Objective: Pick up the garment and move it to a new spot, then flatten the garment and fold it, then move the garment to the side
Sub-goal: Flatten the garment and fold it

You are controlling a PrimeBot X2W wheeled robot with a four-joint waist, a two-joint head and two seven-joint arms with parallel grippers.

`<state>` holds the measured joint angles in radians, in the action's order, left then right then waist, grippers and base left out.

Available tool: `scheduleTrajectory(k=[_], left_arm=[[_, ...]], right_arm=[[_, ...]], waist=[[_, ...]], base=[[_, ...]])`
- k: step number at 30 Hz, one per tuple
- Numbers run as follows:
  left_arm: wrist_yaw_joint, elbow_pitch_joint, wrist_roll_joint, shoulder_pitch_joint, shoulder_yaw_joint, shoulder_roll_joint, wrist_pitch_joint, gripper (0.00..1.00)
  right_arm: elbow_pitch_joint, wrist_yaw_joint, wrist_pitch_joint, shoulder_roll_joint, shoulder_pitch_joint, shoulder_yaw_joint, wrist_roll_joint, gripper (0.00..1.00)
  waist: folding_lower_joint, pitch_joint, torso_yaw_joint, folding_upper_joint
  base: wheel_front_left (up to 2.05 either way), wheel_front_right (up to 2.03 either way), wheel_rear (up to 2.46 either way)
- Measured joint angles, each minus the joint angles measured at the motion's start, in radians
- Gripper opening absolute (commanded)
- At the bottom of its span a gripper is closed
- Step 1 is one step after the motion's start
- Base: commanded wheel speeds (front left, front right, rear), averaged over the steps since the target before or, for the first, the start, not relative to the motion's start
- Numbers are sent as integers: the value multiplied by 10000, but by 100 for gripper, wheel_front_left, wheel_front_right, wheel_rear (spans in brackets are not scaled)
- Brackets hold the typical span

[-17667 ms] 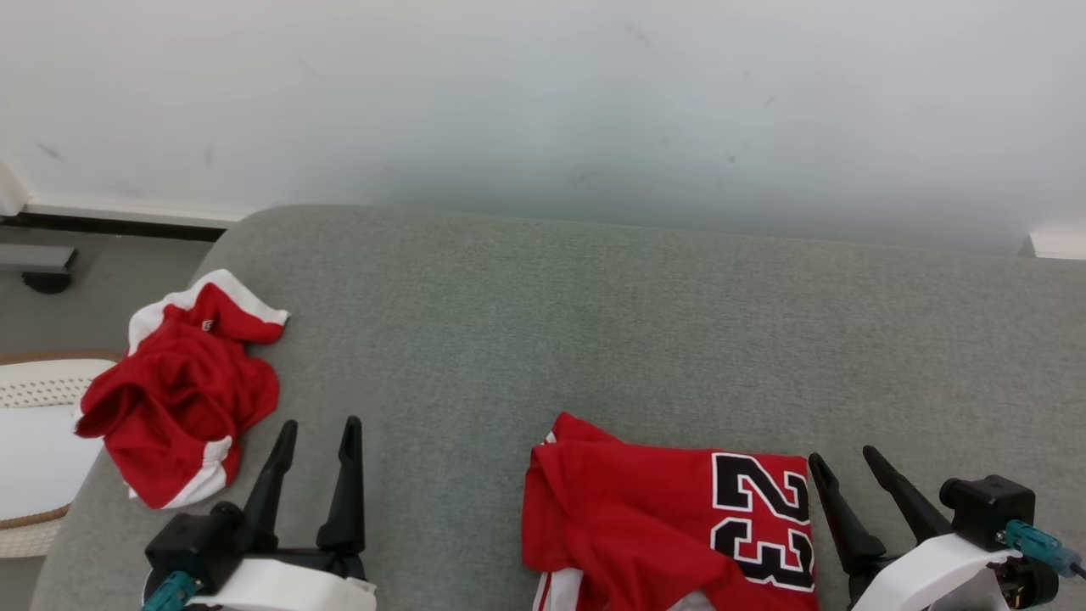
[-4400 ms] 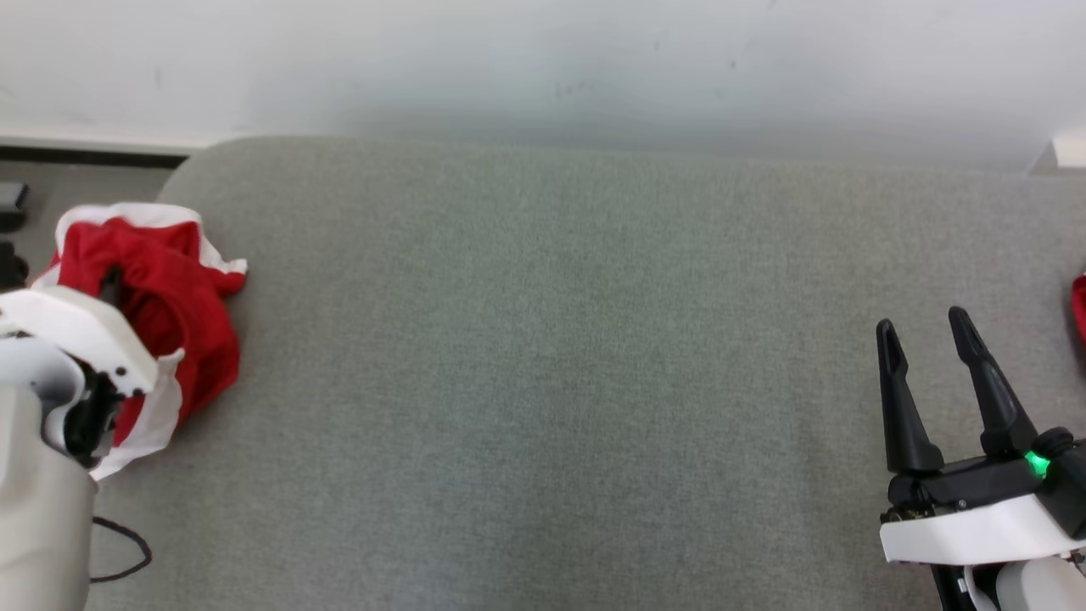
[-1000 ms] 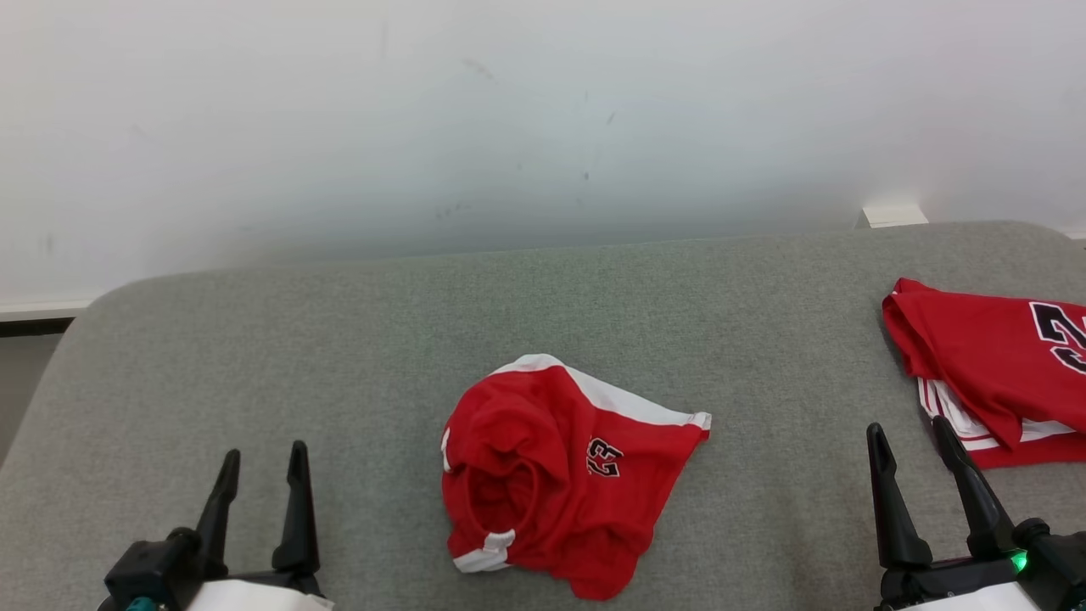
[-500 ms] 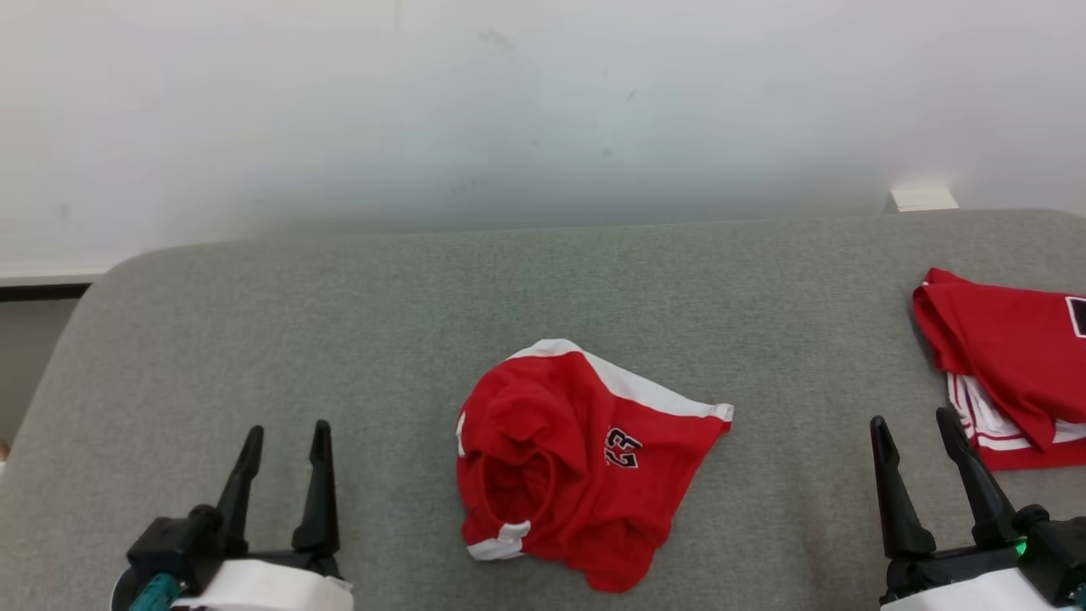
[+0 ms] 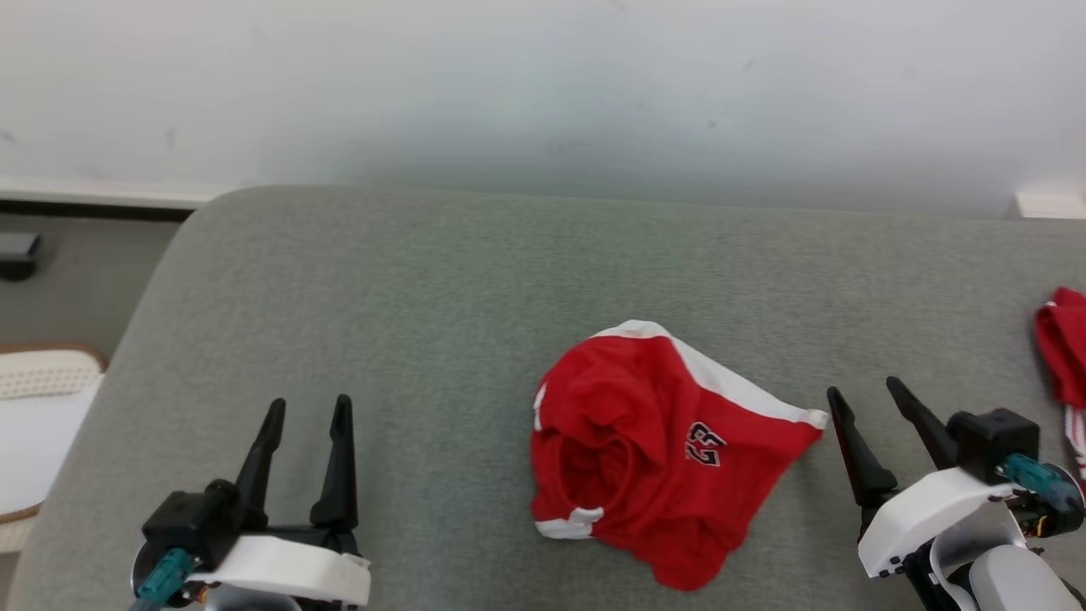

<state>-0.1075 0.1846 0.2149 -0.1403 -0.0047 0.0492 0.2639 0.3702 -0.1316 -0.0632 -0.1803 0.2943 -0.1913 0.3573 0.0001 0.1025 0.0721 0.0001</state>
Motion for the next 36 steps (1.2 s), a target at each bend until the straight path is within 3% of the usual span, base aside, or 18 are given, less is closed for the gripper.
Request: scheduleTrajectory(k=[7, 16, 17, 18, 20, 28, 36], left_arm=[[119, 54, 366, -50, -378, -2, 0, 100], [259, 31, 485, -49, -422, -2, 0, 100], [259, 31, 487, -49, -424, -2, 0, 100], [259, 33, 495, -49, -420, 0, 0, 100], [257, 33, 495, -52, -422, -2, 0, 100], [261, 23, 495, -43, -391, -2, 0, 100], [257, -98, 577, -67, -483, 0, 0, 100]], right_arm=[[2011, 0, 951, 169, 664, 249, 6, 100], [3705, -4, 1894, 407, 1100, 821, -46, 100], [3781, -2, 1971, 443, 1156, 830, -56, 85], [3800, -2, 1971, 456, 1177, 846, -58, 62], [3827, -2, 1906, 510, 1206, 851, -48, 0], [3547, -2, 1289, 527, 1244, 878, -12, 0], [2389, -2, 1388, -380, 2243, 963, -251, 0]], waist=[[0, 106, 861, -1], [-1, 272, 1643, -1], [-1, 281, 1686, 0], [-1, 288, 1719, 0], [-1, 297, 1759, 0], [0, 229, 1691, 0], [0, 527, 1476, 0]], base=[[0, 0, 0], [0, 0, 0], [0, 0, 0], [0, 0, 0], [0, 0, 0], [0, 0, 0], [0, 0, 0]])
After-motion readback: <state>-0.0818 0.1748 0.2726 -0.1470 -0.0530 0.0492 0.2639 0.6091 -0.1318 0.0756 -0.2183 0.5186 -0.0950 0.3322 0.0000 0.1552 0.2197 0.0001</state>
